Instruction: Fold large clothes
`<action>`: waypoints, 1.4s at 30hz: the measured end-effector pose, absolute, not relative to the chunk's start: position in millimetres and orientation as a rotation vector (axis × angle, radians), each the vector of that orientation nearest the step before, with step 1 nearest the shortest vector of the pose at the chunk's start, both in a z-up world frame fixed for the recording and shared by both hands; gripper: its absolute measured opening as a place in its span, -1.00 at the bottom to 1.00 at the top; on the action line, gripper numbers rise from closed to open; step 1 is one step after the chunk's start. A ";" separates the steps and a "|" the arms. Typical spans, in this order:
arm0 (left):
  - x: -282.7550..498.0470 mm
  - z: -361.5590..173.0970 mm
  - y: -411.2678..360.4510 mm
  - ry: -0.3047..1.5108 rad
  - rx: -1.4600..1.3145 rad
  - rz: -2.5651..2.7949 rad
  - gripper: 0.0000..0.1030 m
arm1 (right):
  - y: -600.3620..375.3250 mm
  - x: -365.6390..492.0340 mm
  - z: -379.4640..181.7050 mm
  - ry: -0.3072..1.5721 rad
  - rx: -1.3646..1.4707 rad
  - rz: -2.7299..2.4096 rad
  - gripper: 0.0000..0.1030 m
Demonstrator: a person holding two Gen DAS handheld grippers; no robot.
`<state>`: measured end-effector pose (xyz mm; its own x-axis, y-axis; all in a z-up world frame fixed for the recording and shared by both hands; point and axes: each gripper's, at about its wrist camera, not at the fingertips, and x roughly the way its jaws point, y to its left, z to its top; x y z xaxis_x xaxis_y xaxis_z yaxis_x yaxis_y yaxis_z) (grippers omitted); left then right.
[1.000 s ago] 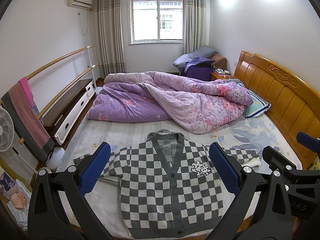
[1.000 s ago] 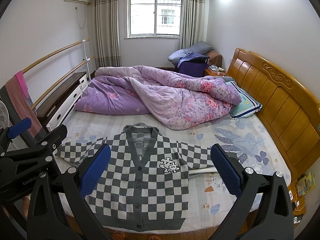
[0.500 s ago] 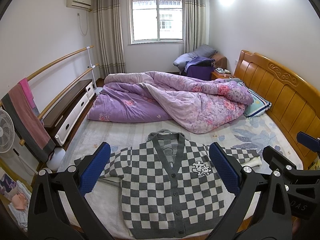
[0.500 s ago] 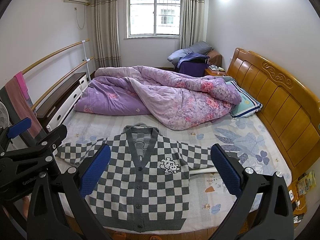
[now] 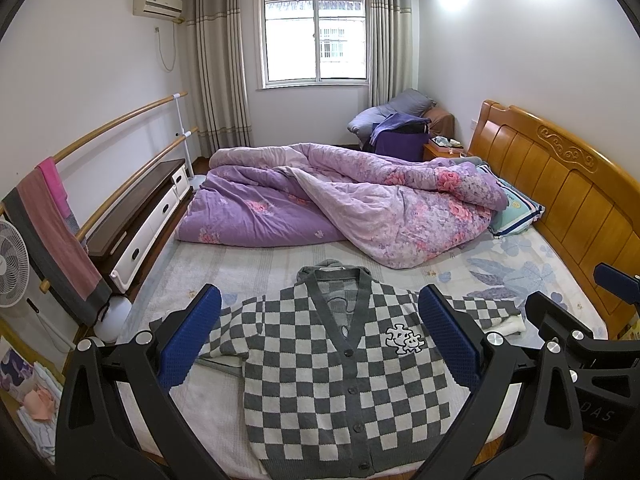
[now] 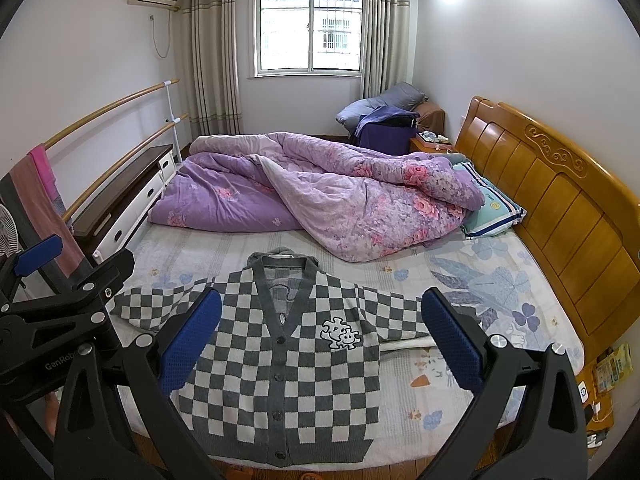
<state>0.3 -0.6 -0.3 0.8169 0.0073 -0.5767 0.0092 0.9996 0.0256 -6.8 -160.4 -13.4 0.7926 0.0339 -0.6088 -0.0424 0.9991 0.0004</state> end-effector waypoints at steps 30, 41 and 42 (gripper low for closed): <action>-1.5 -1.1 -0.4 0.624 0.025 -0.009 0.90 | -155.7 -3.2 -15.5 0.663 -0.016 0.034 0.86; 5.0 -7.7 7.9 0.621 0.026 -0.025 0.90 | -136.8 3.3 -24.8 0.663 -0.012 0.015 0.86; 14.0 -14.1 19.2 0.620 0.029 -0.029 0.90 | -134.8 2.9 -24.8 0.664 -0.008 0.011 0.86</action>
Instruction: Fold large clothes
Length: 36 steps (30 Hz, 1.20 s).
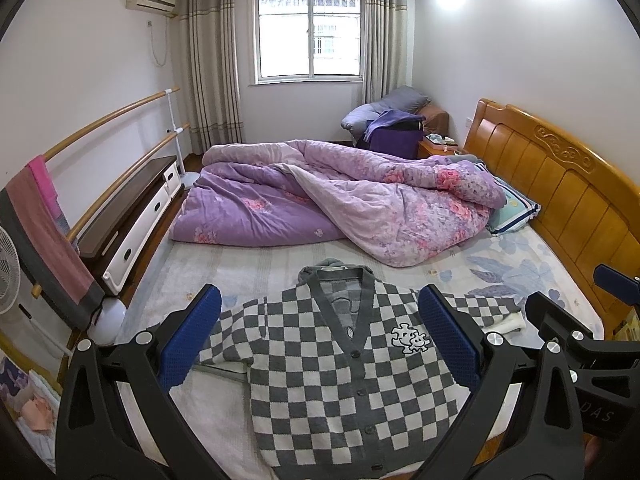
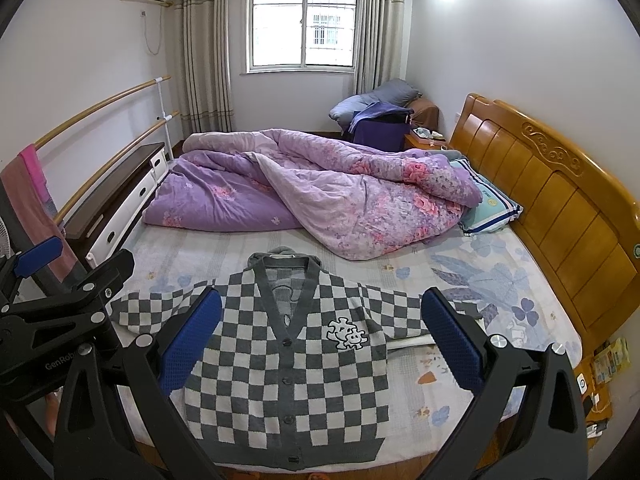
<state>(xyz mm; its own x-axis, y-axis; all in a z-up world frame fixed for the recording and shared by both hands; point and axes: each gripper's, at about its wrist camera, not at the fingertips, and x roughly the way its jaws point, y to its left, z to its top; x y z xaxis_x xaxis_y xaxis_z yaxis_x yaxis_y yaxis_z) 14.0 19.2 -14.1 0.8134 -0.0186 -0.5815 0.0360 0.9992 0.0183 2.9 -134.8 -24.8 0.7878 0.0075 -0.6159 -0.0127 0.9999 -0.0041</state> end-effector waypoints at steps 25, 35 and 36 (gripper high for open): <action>35.1 -21.7 95.8 0.712 0.058 -0.161 0.90 | -58.4 4.9 -35.2 0.738 0.002 -0.105 0.86; 86.5 -74.8 92.2 0.821 0.015 -0.195 0.90 | -70.9 61.5 -82.8 0.801 -0.046 0.000 0.86; 94.0 -82.9 90.0 0.845 0.010 -0.190 0.90 | -74.6 70.7 -91.4 0.799 -0.048 0.034 0.86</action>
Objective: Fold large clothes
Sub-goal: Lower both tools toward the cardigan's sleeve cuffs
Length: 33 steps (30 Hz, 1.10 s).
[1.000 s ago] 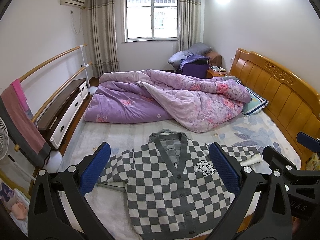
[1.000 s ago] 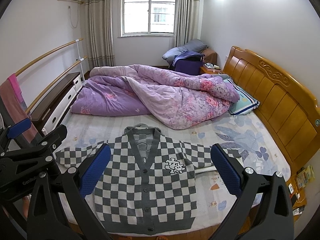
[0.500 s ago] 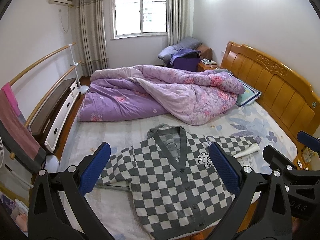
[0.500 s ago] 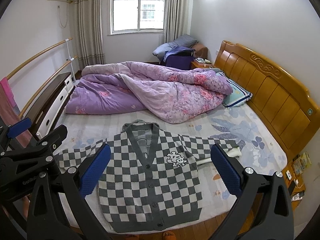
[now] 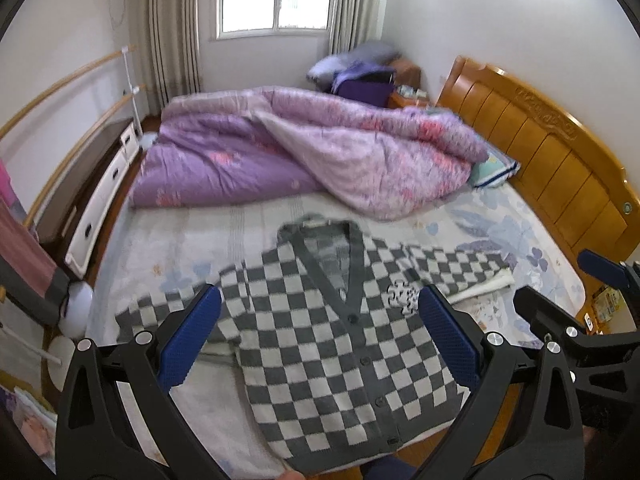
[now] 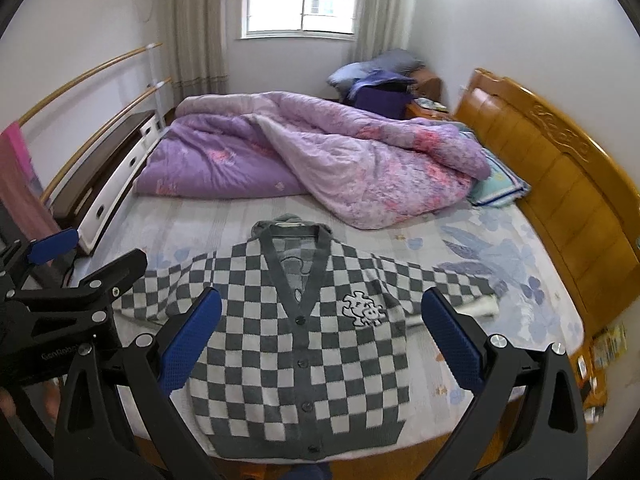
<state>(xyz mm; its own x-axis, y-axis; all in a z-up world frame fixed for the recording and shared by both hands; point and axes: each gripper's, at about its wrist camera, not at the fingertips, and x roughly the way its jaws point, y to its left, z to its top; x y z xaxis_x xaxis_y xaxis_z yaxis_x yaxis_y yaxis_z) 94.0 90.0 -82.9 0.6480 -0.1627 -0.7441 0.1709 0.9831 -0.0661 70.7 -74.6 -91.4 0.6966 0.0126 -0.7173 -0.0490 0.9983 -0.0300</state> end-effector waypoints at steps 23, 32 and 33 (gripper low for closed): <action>202.0 -303.3 232.9 1.206 -0.420 0.145 0.88 | -9.9 256.3 -272.7 1.099 -0.101 0.454 0.80; 205.3 -410.8 414.3 1.275 -0.669 0.343 0.46 | 64.2 294.5 -367.8 1.287 -0.025 0.424 -0.21; 203.9 -421.4 434.4 1.271 -0.699 0.369 0.45 | 70.3 297.3 -378.5 1.309 -0.004 0.423 -0.27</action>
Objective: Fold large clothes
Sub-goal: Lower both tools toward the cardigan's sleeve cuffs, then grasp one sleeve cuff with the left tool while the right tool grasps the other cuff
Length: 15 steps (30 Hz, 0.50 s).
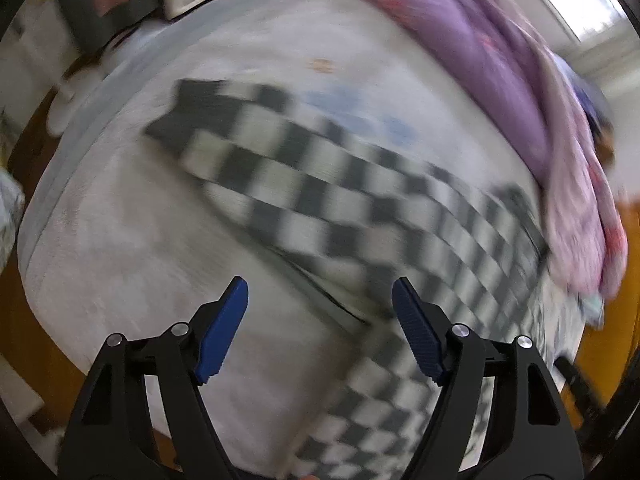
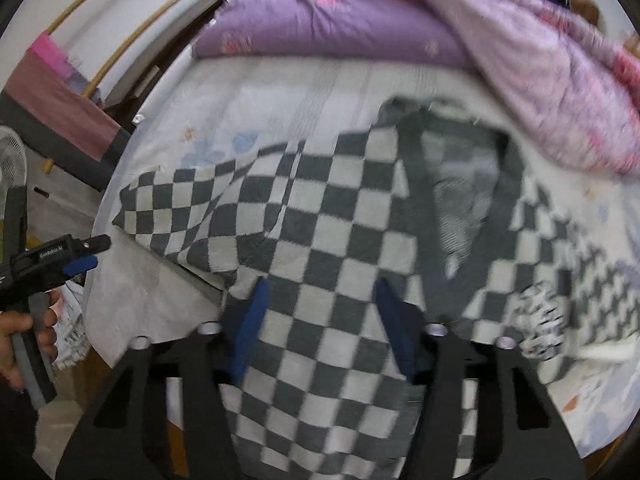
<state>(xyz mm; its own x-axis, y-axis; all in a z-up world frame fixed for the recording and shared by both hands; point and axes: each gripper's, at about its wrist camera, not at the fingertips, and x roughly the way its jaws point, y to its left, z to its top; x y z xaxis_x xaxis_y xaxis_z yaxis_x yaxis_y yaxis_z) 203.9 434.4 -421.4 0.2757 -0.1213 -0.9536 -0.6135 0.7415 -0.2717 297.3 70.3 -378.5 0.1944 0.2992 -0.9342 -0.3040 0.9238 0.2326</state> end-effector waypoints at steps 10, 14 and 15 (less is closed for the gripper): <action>191.7 -521.1 590.2 1.184 -1.023 0.630 0.47 | 142.2 323.6 -460.3 1.421 0.051 0.421 -0.57; 193.1 -548.3 613.0 1.190 -1.091 0.664 0.47 | 151.9 331.8 -474.4 1.438 0.072 0.408 -0.57; 195.9 -551.3 616.1 1.194 -1.085 0.666 0.47 | 153.5 333.7 -477.0 1.441 0.080 0.405 -0.57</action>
